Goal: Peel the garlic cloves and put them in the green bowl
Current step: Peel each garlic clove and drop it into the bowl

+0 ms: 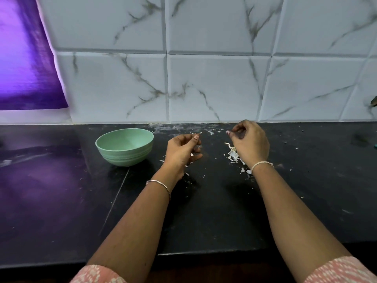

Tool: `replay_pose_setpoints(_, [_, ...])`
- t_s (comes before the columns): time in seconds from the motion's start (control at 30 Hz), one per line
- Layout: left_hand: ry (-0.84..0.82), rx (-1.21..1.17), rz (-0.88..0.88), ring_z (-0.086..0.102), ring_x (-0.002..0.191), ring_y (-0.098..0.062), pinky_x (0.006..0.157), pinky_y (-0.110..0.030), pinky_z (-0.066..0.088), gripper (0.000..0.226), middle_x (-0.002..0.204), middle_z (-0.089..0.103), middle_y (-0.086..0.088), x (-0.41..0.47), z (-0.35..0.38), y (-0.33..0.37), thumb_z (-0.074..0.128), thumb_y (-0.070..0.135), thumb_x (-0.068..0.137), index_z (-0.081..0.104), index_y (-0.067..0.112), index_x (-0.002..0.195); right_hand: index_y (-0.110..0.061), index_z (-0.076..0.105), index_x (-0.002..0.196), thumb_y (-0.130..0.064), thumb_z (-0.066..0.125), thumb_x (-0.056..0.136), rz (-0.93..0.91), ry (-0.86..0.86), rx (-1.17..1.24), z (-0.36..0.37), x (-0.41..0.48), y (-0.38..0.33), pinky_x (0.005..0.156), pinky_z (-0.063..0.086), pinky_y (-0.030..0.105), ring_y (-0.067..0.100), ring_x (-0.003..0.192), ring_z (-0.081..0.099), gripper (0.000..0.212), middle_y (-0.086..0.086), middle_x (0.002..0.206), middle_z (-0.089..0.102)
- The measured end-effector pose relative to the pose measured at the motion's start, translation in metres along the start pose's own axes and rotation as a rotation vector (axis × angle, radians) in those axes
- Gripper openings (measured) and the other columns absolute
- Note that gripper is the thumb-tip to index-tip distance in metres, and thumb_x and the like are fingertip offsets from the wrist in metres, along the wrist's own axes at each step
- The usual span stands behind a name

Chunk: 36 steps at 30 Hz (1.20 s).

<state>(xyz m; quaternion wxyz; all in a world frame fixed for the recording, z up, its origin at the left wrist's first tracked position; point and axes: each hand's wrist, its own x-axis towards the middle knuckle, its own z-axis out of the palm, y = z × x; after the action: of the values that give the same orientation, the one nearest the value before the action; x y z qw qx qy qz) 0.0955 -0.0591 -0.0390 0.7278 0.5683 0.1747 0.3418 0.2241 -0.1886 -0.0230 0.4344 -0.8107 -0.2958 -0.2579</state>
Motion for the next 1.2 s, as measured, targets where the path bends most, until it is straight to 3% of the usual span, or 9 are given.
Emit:
replay_pose_setpoints(0.1, [0.055,0.162,0.148,0.058,0.055,-0.004,0.050,-0.021,0.053,0.010,0.082,0.066,-0.004,0.000,-0.004,0.004,0.058,0.013,0.097,0.063,0.005,0.101,-0.017,0.064,0.079,-0.041,0.061,0.091,-0.053,-0.023,-0.021,0.003,-0.009,-0.008,0.062,0.037,0.027,0.017,0.075,0.053,0.027,-0.006,0.083,0.056])
replay_pose_setpoints(0.2, [0.091,0.345,0.275,0.061,0.065,-0.010,0.055,-0.026,0.055,0.011,0.084,0.069,0.000,-0.002,-0.015,0.015,0.056,0.014,0.098,0.066,0.012,0.102,-0.014,0.064,0.083,-0.031,0.050,0.098,-0.152,-0.149,-0.037,0.014,-0.016,-0.011,0.065,0.042,0.033,0.025,0.083,0.059,0.027,0.000,0.090,0.059])
replay_pose_setpoints(0.33, [0.196,0.769,0.501,0.066,0.083,-0.017,0.075,-0.031,0.053,0.015,0.091,0.072,0.005,-0.003,-0.046,0.044,0.055,0.025,0.098,0.069,0.023,0.103,-0.018,0.064,0.113,-0.013,0.046,0.098,-0.284,-0.382,-0.056,0.033,-0.029,-0.025,0.088,0.049,0.040,0.024,0.104,0.060,0.024,0.002,0.117,0.059])
replay_pose_setpoints(0.43, [0.243,1.076,0.481,0.064,0.094,-0.017,0.081,-0.035,0.052,0.019,0.102,0.071,0.005,-0.001,-0.082,0.066,0.053,0.031,0.097,0.068,0.026,0.108,-0.022,0.058,0.125,-0.014,0.049,0.097,-0.376,-0.510,-0.036,0.039,-0.036,-0.034,0.092,0.049,0.039,0.020,0.108,0.059,0.030,-0.001,0.120,0.057])
replay_pose_setpoints(0.57, [0.136,1.387,0.294,0.059,0.101,-0.015,0.080,-0.033,0.046,0.019,0.105,0.066,0.011,-0.001,-0.116,0.085,0.054,0.036,0.096,0.062,0.032,0.113,-0.025,0.065,0.115,-0.023,0.055,0.096,-0.505,-0.565,-0.013,0.043,-0.046,-0.050,0.084,0.044,0.026,0.012,0.104,0.057,0.021,-0.009,0.115,0.058])
replay_pose_setpoints(0.87, [0.026,1.558,0.090,0.059,0.108,-0.025,0.095,-0.042,0.048,0.016,0.120,0.064,-0.003,0.015,-0.132,0.100,0.058,0.034,0.091,0.060,0.027,0.106,-0.028,0.066,0.115,-0.044,0.053,0.095,-0.652,-0.612,-0.234,0.054,-0.057,-0.064,0.084,0.046,0.035,0.017,0.107,0.054,0.028,-0.007,0.109,0.062])
replay_pose_setpoints(0.97, [0.053,1.587,0.216,0.057,0.112,-0.024,0.093,-0.039,0.048,0.026,0.121,0.062,-0.001,0.013,-0.121,0.093,0.057,0.034,0.092,0.060,0.024,0.116,-0.025,0.065,0.111,-0.043,0.054,0.095,-0.657,-0.614,-0.230,0.057,-0.056,-0.065,0.084,0.044,0.034,0.018,0.105,0.053,0.026,-0.005,0.106,0.061])
replay_pose_setpoints(1.07, [0.092,1.489,0.446,0.059,0.102,-0.022,0.083,-0.035,0.049,0.015,0.106,0.066,0.000,0.004,-0.099,0.085,0.059,0.027,0.091,0.066,0.022,0.104,-0.022,0.063,0.106,-0.037,0.053,0.096,-0.683,-0.609,-0.220,0.058,-0.056,-0.068,0.083,0.042,0.035,0.021,0.102,0.053,0.021,-0.002,0.103,0.061])
replay_pose_setpoints(1.2, [-0.016,1.372,0.433,0.064,0.088,-0.020,0.077,-0.028,0.050,0.007,0.090,0.070,-0.001,-0.005,-0.074,0.079,0.068,0.022,0.085,0.069,0.018,0.090,-0.022,0.065,0.105,-0.033,0.054,0.095,-0.682,-0.605,-0.205,0.057,-0.057,-0.066,0.081,0.040,0.035,0.022,0.100,0.053,0.018,-0.002,0.102,0.062])
